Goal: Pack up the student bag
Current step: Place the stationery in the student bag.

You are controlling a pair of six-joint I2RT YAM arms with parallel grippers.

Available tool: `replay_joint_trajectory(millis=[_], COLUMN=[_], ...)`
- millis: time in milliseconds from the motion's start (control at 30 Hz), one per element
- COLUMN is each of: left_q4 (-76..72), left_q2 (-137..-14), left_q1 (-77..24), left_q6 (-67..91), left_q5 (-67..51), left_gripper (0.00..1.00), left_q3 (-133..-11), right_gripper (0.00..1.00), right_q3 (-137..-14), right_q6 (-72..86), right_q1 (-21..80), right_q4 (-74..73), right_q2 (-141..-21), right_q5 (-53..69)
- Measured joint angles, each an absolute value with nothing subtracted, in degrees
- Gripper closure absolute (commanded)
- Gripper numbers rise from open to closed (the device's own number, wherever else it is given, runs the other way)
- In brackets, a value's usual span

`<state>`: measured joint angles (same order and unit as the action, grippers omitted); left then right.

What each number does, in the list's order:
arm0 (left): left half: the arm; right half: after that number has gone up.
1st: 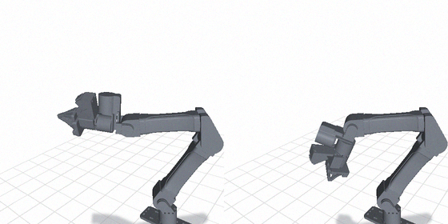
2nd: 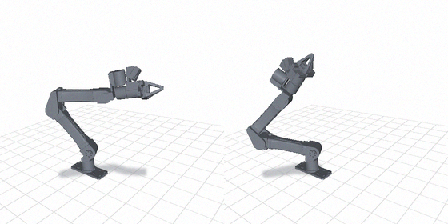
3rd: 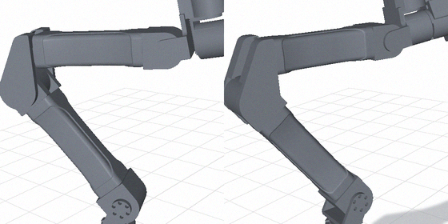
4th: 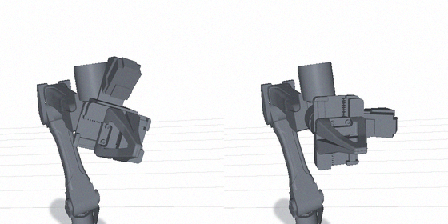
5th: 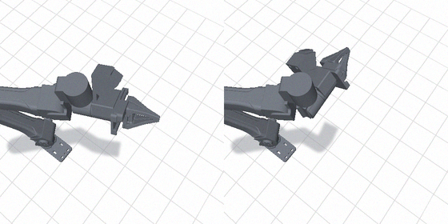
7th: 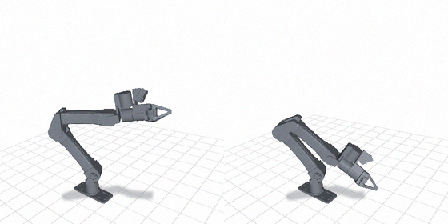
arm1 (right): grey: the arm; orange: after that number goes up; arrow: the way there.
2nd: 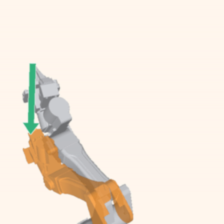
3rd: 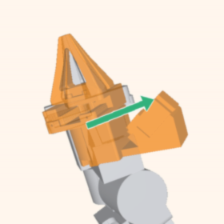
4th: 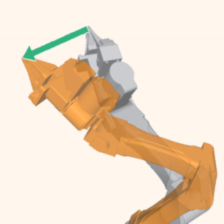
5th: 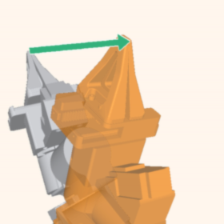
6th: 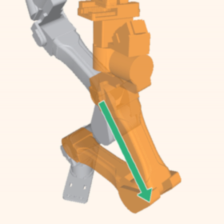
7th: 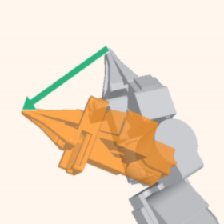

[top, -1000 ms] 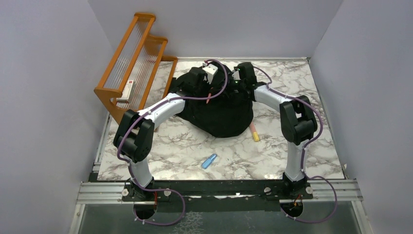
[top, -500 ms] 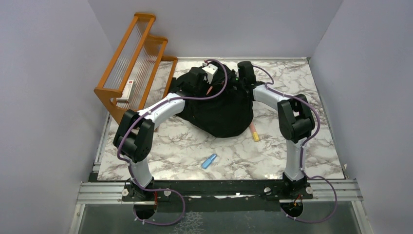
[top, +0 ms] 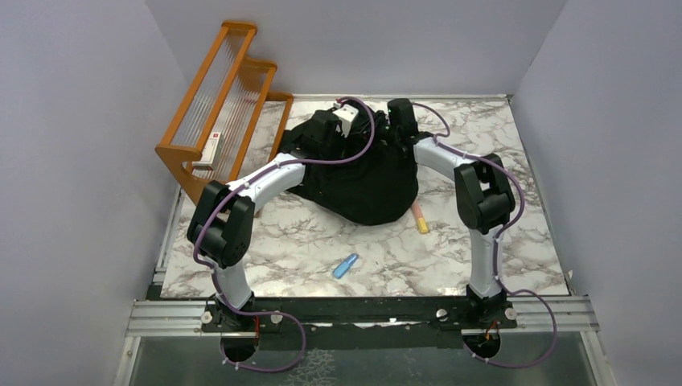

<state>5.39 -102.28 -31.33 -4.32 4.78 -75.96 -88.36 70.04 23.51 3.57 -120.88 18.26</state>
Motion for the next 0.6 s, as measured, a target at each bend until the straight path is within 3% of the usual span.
replay_joint_trajectory(millis=[300,600], left_q4=[5.69,5.96], left_q2=[-102.28,-102.28], left_q1=[-31.31,-31.24], left_q6=[-4.14,-4.12], left_q5=[4.73,4.73], left_gripper=[1.00,1.00], left_q3=[-75.96,-75.96], right_gripper=[0.62,0.62], right_q3=[-83.44,-71.16], right_q6=[63.24,52.05], right_q1=[23.51,24.56], right_q4=[3.40,0.73], right_q2=[-116.29,-97.34], right_q5=[16.91,14.83])
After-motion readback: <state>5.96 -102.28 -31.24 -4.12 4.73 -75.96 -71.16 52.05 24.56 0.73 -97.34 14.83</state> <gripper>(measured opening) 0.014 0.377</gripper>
